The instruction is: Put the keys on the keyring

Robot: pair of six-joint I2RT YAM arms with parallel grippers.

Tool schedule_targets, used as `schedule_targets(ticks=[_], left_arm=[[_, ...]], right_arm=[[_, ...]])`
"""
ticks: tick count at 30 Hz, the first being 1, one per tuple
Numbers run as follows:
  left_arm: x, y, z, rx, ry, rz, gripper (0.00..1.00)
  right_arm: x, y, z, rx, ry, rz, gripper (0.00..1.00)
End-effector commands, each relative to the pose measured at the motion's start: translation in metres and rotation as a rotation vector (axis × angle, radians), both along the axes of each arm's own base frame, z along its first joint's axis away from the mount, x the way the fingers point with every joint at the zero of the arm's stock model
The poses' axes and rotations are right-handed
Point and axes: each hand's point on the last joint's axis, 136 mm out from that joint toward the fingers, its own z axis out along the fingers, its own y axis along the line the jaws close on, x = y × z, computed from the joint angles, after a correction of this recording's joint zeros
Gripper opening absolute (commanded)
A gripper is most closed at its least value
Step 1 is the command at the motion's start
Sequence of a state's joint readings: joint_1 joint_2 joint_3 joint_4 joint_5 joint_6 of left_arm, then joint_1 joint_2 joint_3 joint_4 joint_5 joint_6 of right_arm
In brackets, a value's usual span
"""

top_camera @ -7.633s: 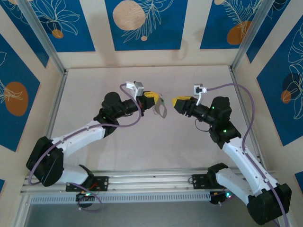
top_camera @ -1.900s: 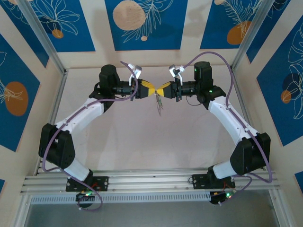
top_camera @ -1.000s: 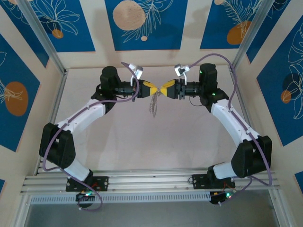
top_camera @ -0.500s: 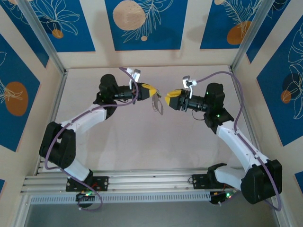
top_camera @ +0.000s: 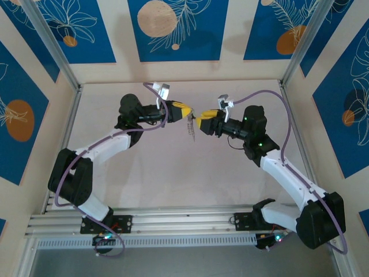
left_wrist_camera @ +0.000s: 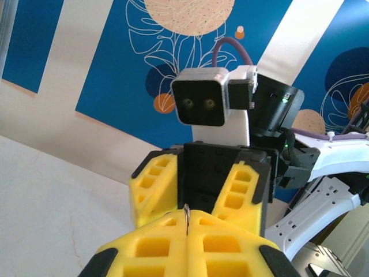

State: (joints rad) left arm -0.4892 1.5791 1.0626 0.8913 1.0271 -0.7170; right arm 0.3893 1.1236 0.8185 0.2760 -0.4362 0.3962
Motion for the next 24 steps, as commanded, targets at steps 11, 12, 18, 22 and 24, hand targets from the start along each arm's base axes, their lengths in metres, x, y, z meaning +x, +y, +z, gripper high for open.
schedule_targets(ticks=[11,12,18,22,24], left_arm=[[-0.020,-0.002,0.027,-0.049,-0.076,-0.037,0.00],[-0.020,-0.002,0.028,-0.051,-0.080,-0.037,0.00],[-0.021,-0.002,0.033,-0.059,-0.085,-0.033,0.00],[-0.022,-0.001,0.038,-0.069,-0.091,-0.035,0.00],[-0.023,0.000,0.040,-0.074,-0.093,-0.031,0.00]], right_arm=[[0.007,0.015,0.024,-0.011,-0.091,0.038,0.50],[0.007,0.017,0.023,-0.014,-0.088,0.045,0.49],[0.001,0.025,0.012,-0.037,-0.072,0.096,0.35],[-0.004,0.025,0.005,-0.043,-0.064,0.105,0.20],[-0.006,0.024,0.004,-0.044,-0.062,0.106,0.13]])
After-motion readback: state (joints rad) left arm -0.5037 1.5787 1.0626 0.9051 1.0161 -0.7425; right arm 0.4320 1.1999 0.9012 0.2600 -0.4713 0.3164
